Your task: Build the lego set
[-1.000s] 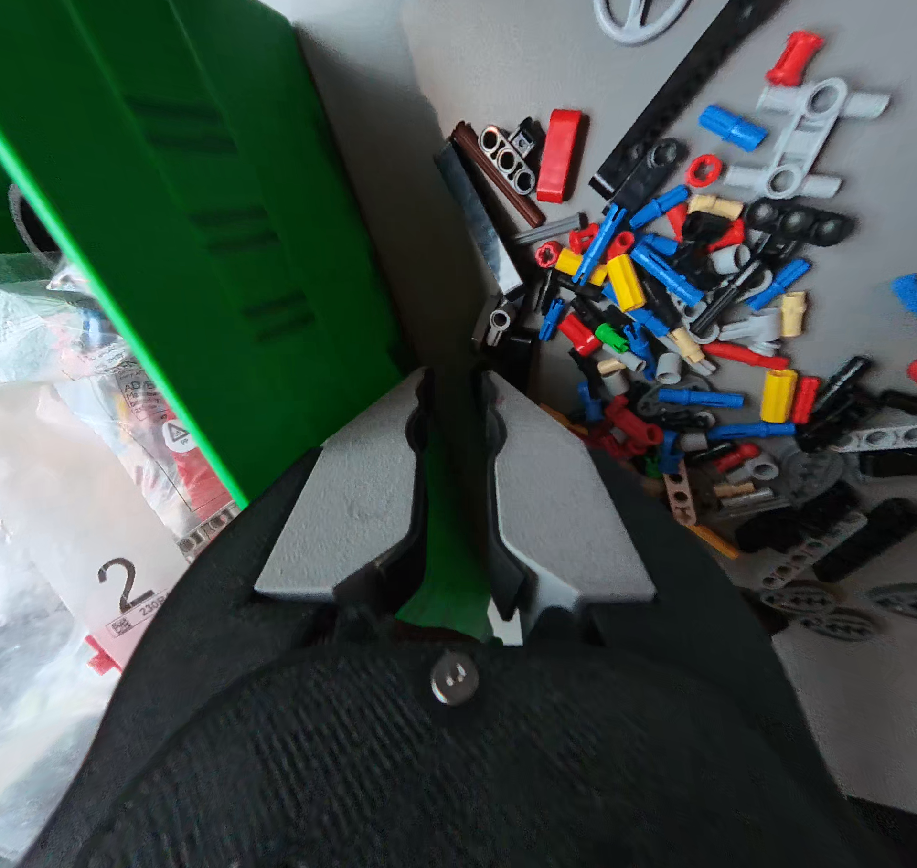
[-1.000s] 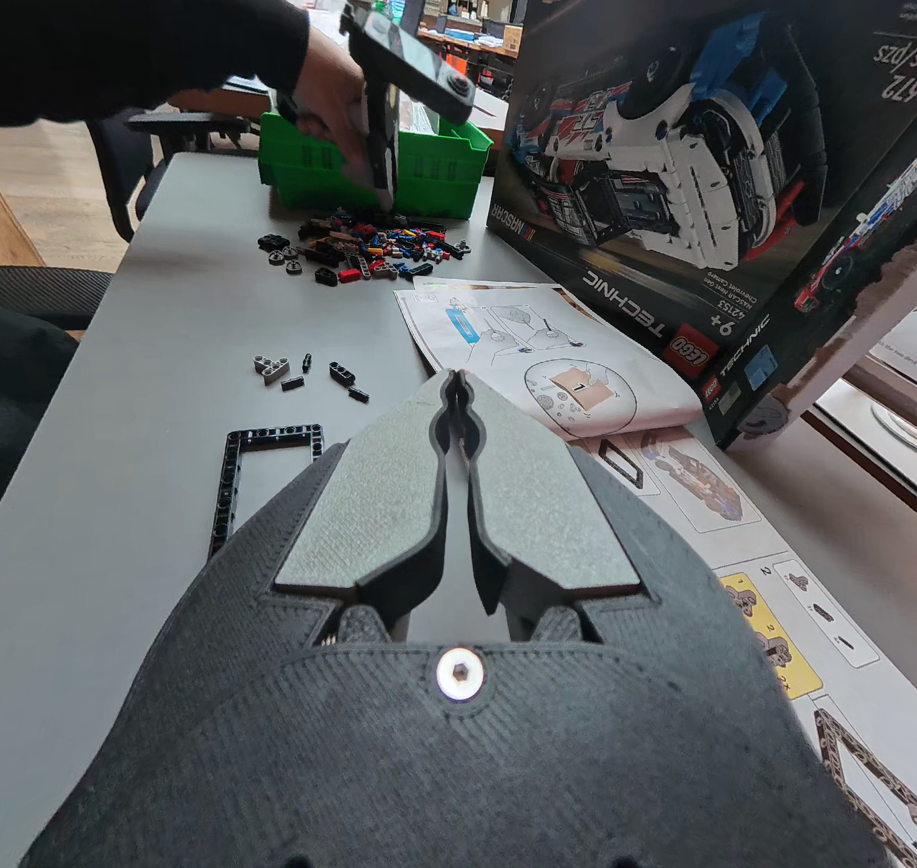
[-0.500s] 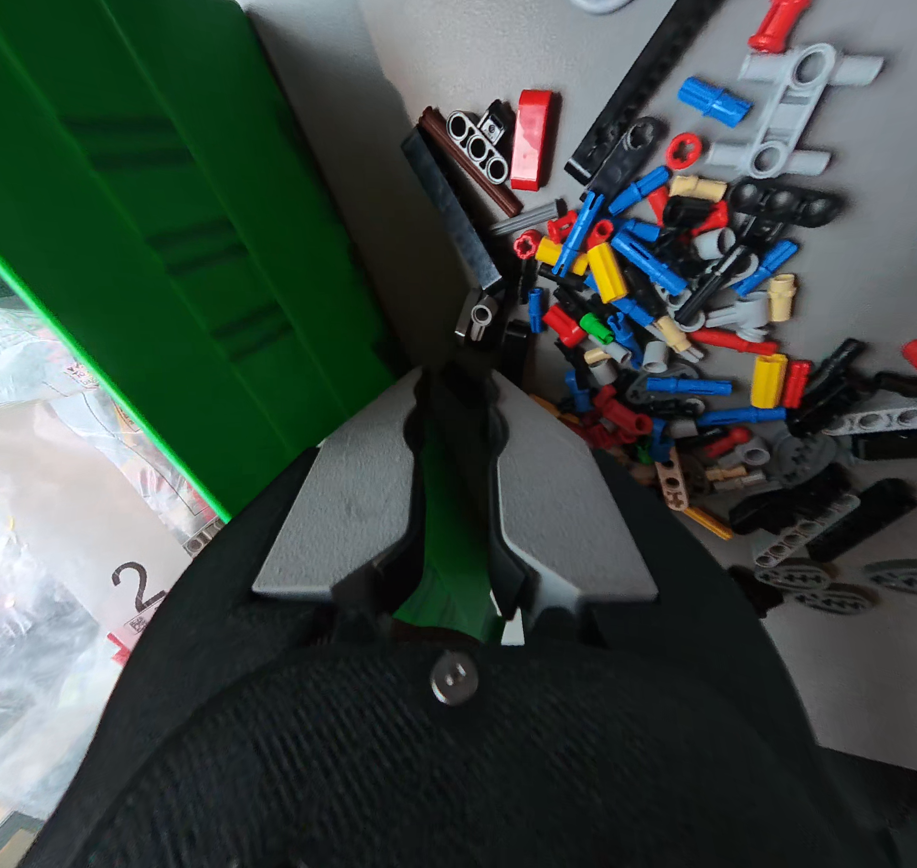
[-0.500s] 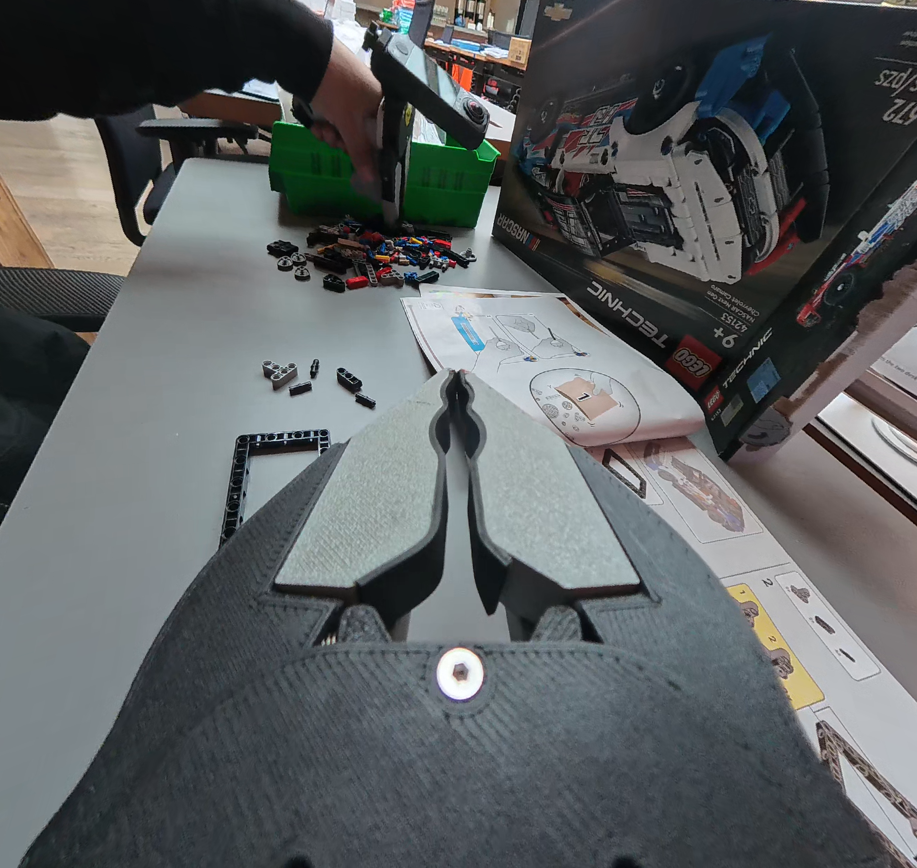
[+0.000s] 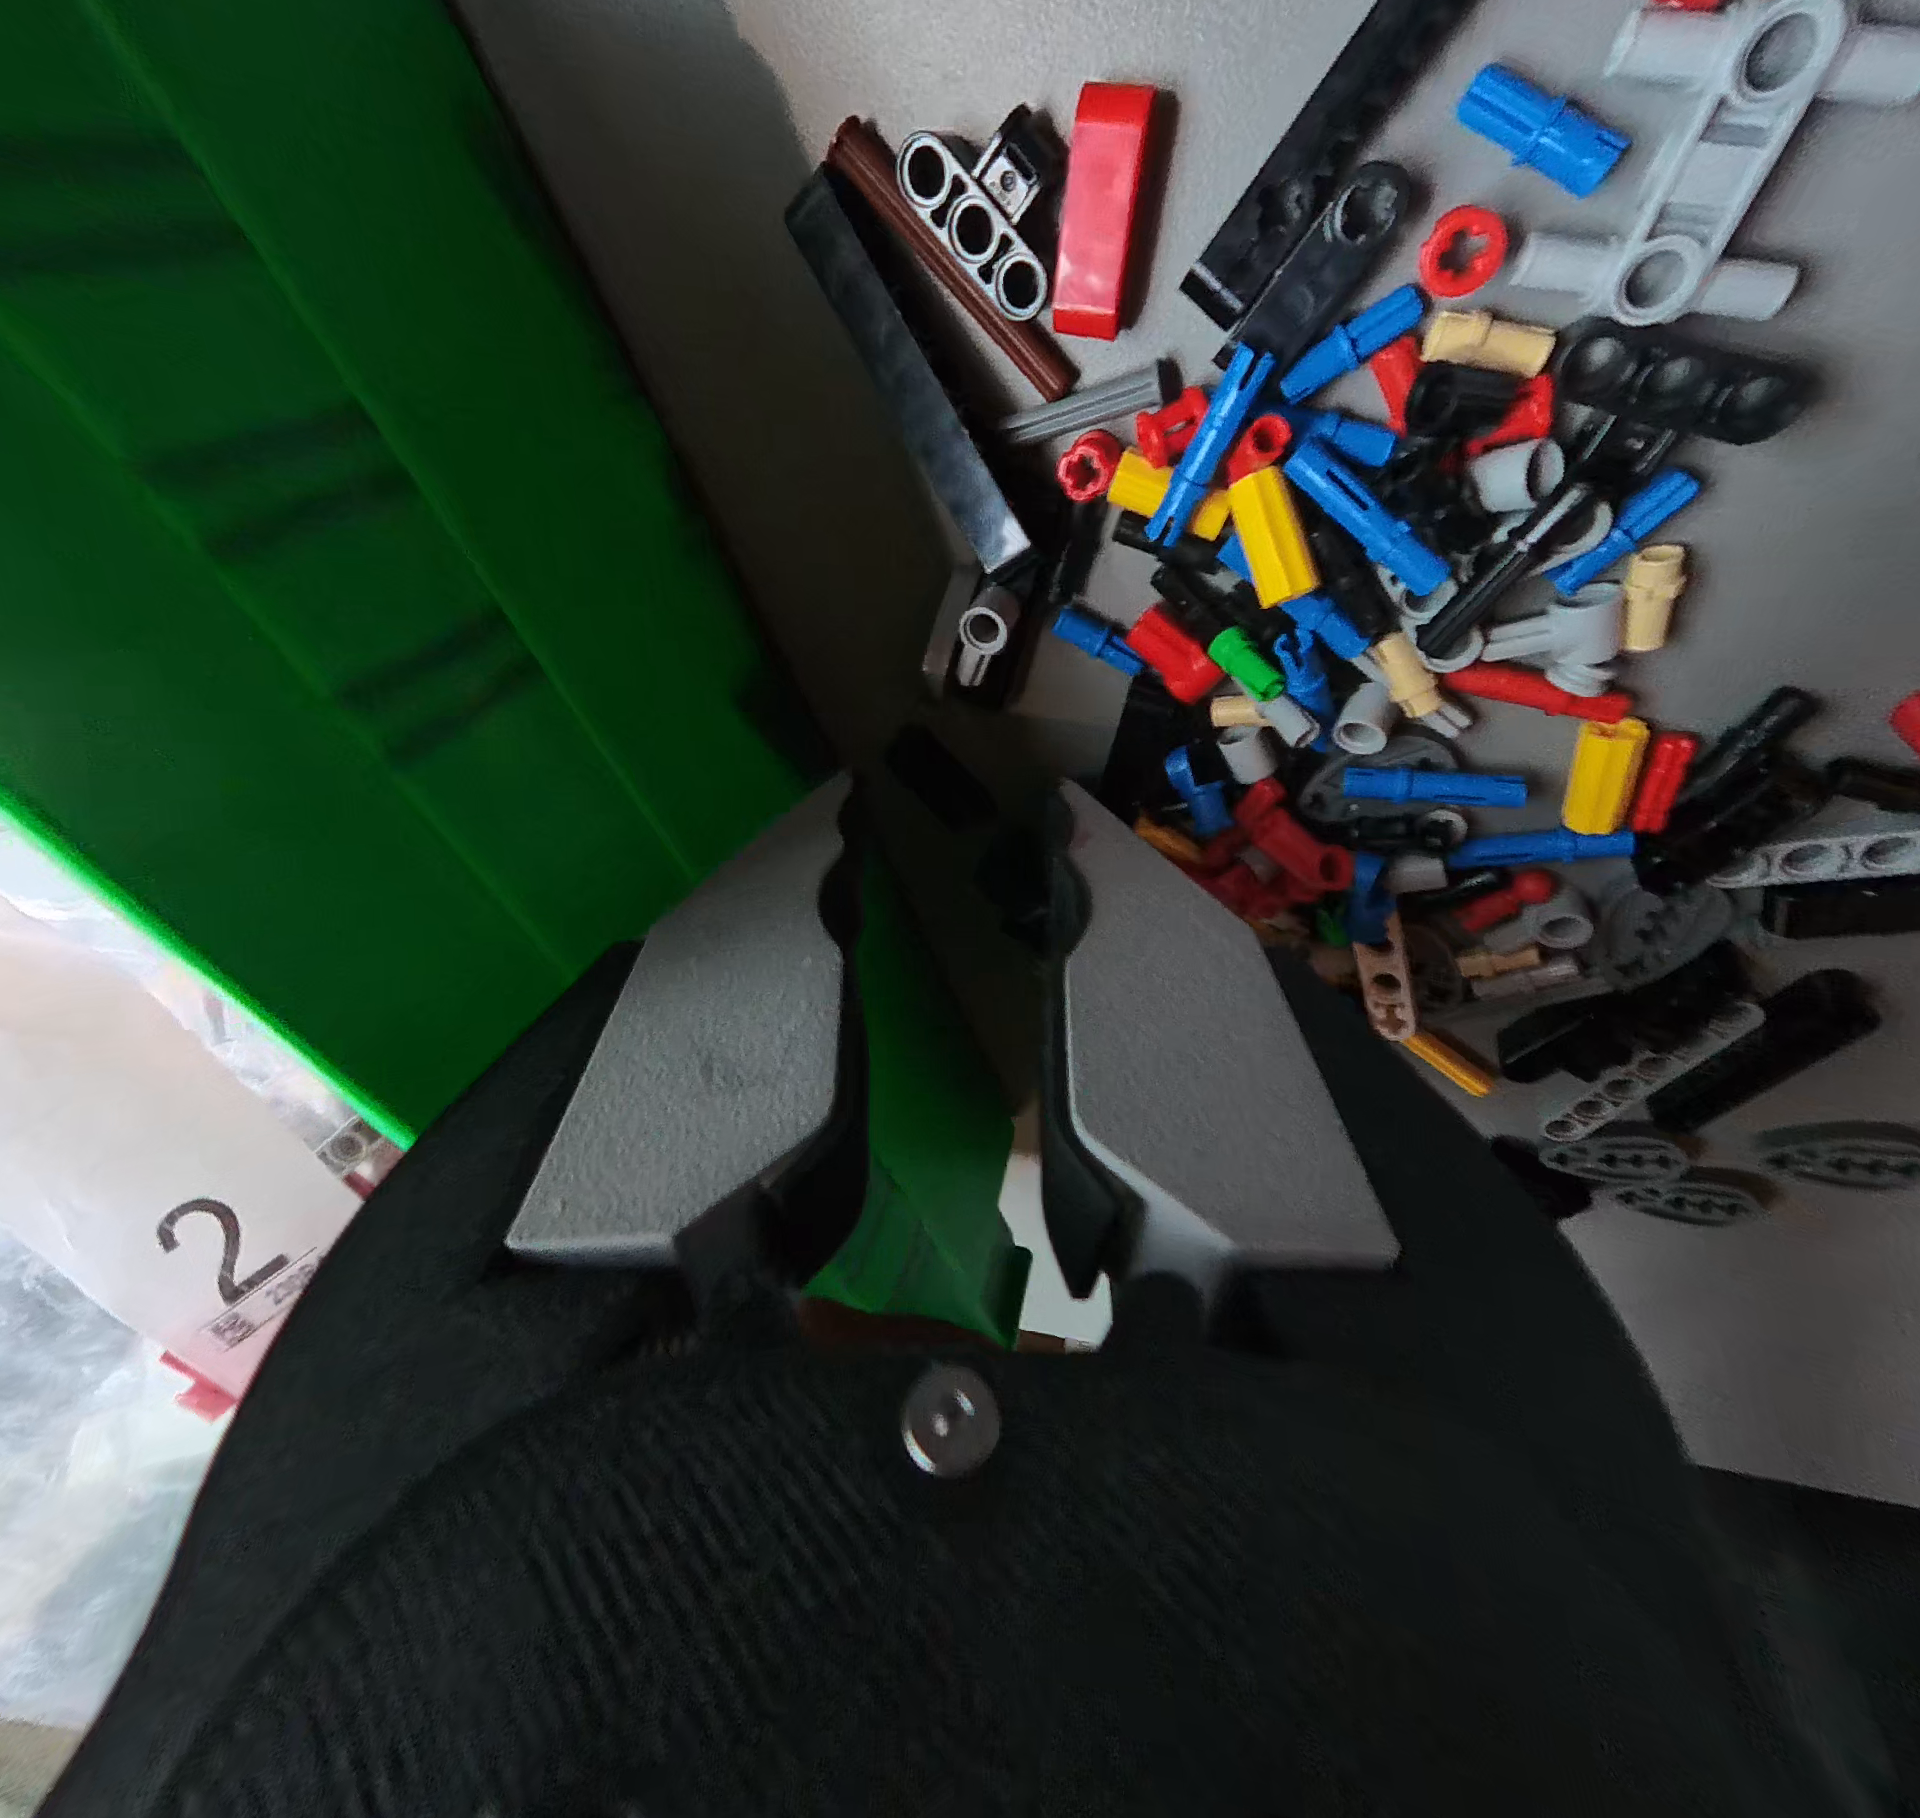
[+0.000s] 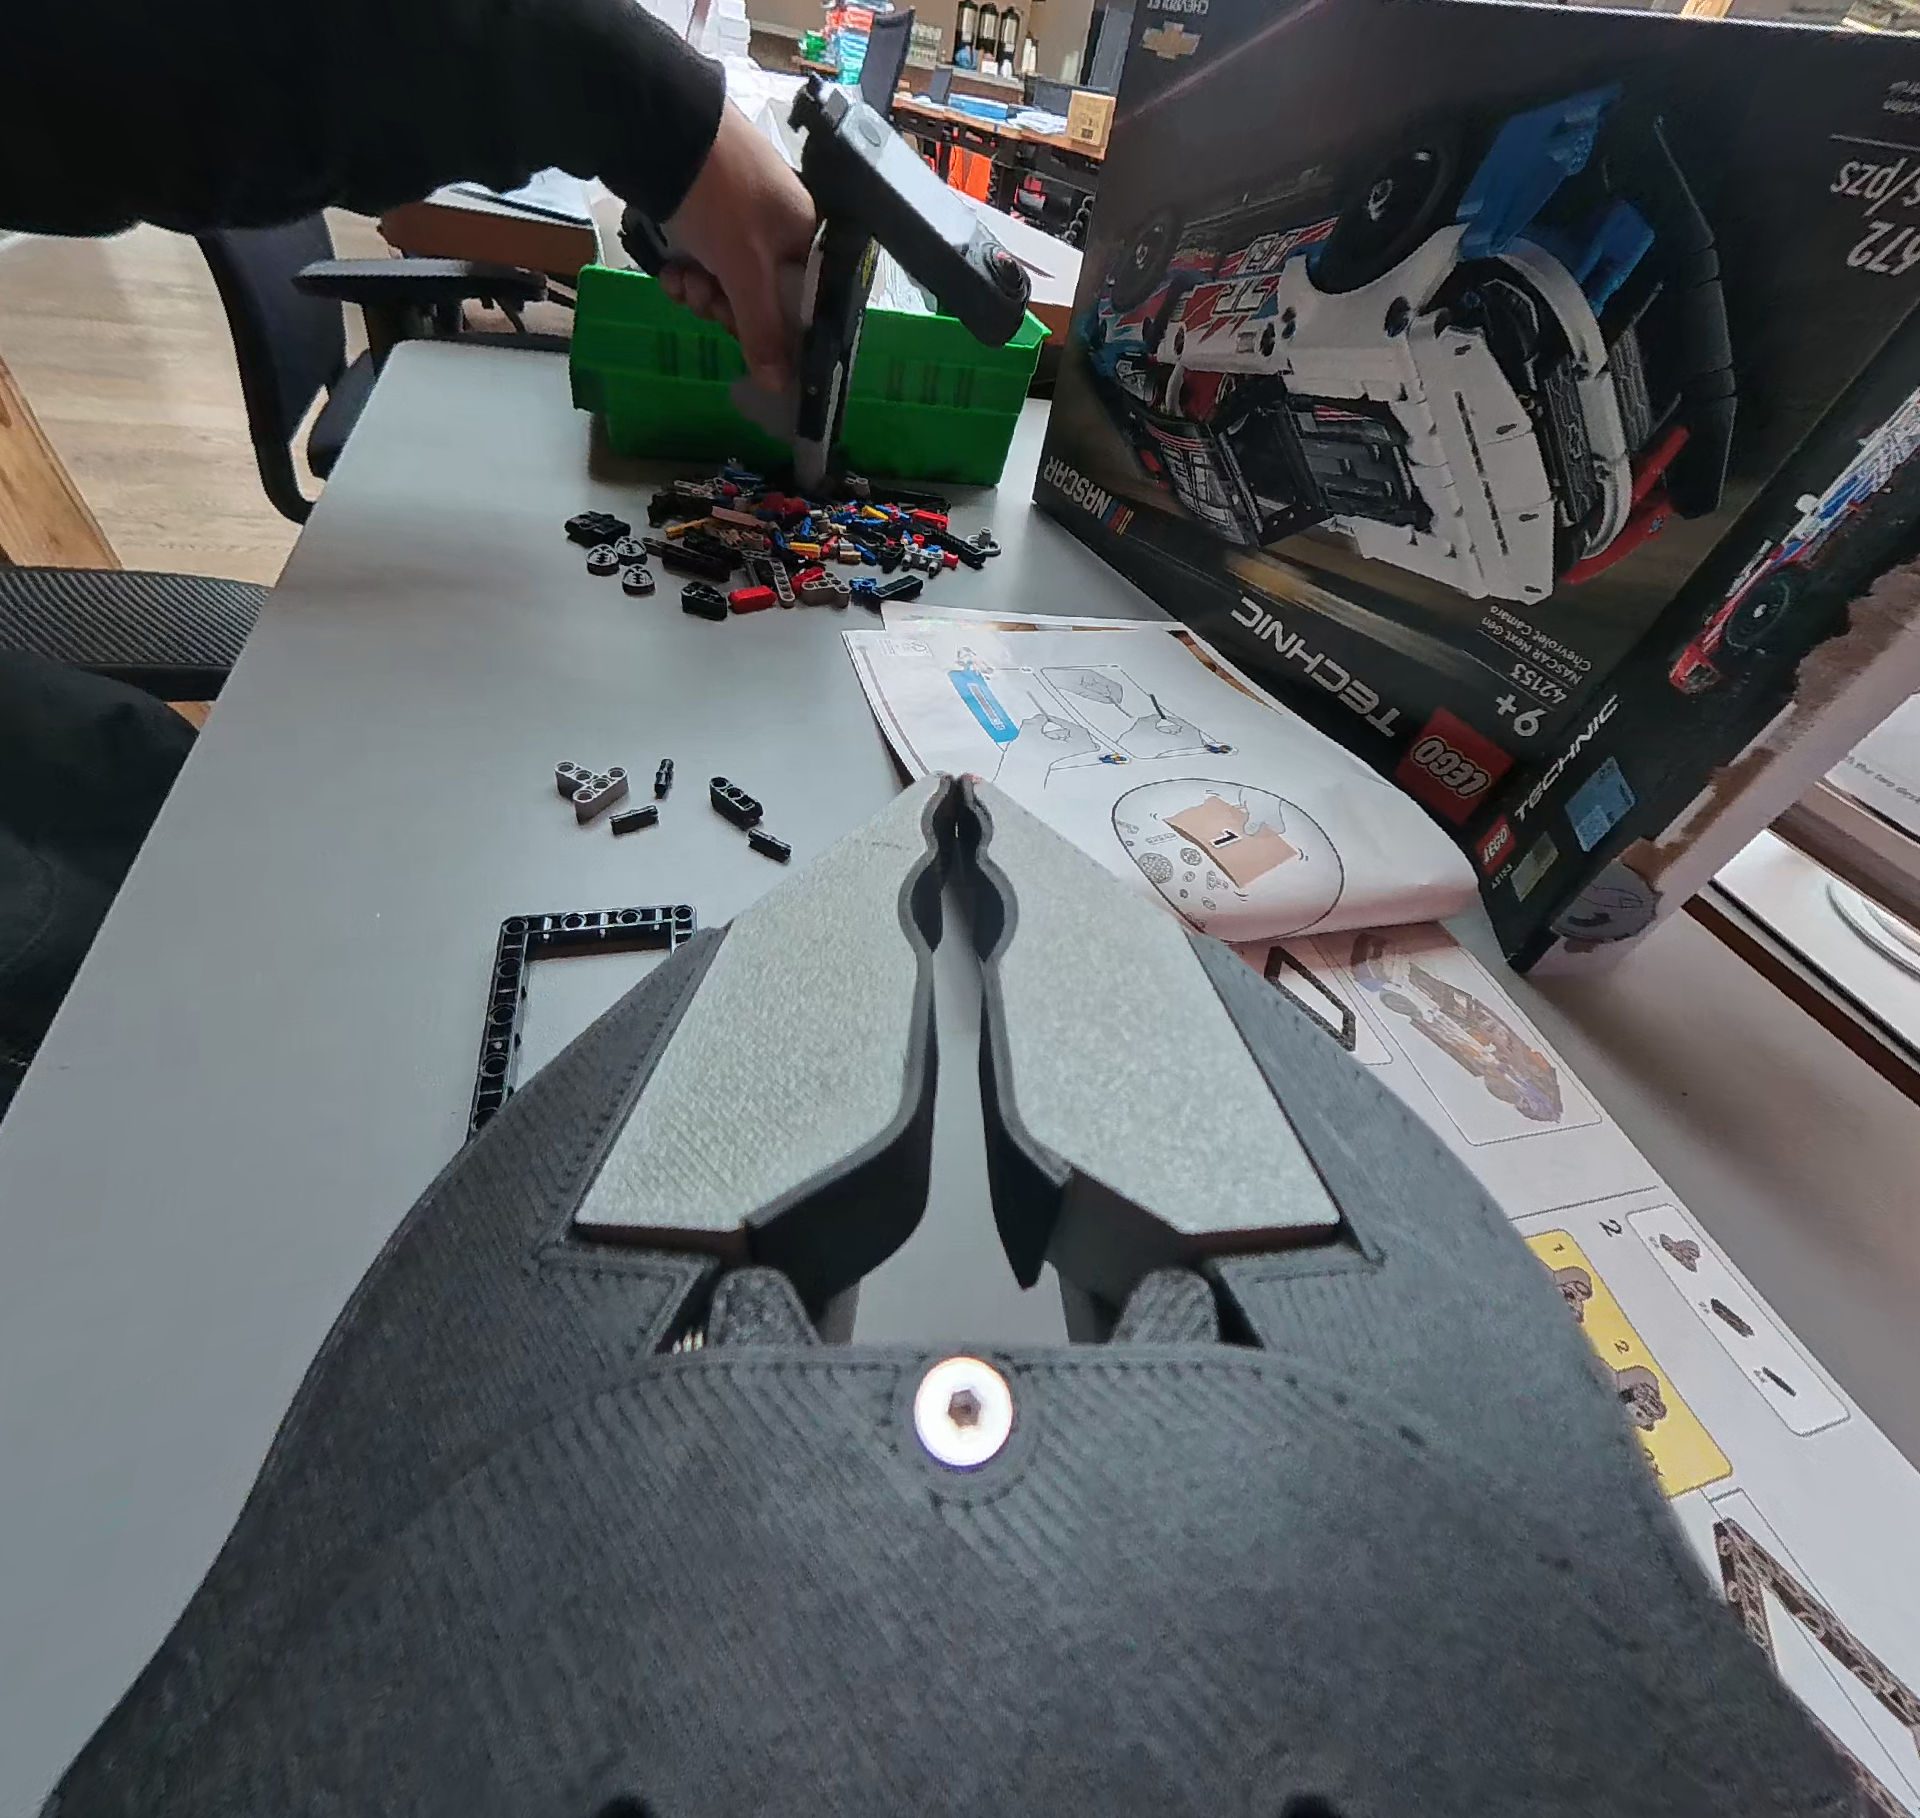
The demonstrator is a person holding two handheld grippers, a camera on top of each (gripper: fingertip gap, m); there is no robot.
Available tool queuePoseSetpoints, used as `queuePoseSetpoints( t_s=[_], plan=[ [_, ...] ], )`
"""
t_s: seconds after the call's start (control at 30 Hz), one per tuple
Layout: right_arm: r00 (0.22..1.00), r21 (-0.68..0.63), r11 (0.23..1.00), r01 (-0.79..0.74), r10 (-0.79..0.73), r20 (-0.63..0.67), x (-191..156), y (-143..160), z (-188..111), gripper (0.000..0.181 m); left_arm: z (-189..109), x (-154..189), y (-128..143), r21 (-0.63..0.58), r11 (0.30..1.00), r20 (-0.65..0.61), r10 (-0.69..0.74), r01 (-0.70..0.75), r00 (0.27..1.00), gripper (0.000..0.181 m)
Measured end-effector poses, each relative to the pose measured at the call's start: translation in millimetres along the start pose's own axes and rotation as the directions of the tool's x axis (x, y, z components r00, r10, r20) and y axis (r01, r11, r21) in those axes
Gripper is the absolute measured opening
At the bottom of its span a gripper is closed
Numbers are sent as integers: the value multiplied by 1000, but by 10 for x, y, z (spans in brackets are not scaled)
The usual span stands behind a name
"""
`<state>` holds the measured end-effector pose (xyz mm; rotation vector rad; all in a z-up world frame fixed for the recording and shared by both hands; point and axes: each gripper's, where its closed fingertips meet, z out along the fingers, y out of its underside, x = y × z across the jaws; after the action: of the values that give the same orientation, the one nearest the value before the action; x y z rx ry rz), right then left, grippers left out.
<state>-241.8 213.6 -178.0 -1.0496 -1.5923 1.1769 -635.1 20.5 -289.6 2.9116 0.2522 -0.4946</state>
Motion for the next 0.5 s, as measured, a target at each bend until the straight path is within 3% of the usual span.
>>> queuePoseSetpoints(
  t_s=[0.27,0.5],
  plan=[
    [1000,6,1000,7,-7,4,-26,-23,-1,0,11,76,8,-7,997,-129,-83,83,988,20],
    [1000,12,1000,12,-12,6,-42,-43,-6,0,10,90,-5,-1,994,-149,-110,111,983,18]
  ],
)
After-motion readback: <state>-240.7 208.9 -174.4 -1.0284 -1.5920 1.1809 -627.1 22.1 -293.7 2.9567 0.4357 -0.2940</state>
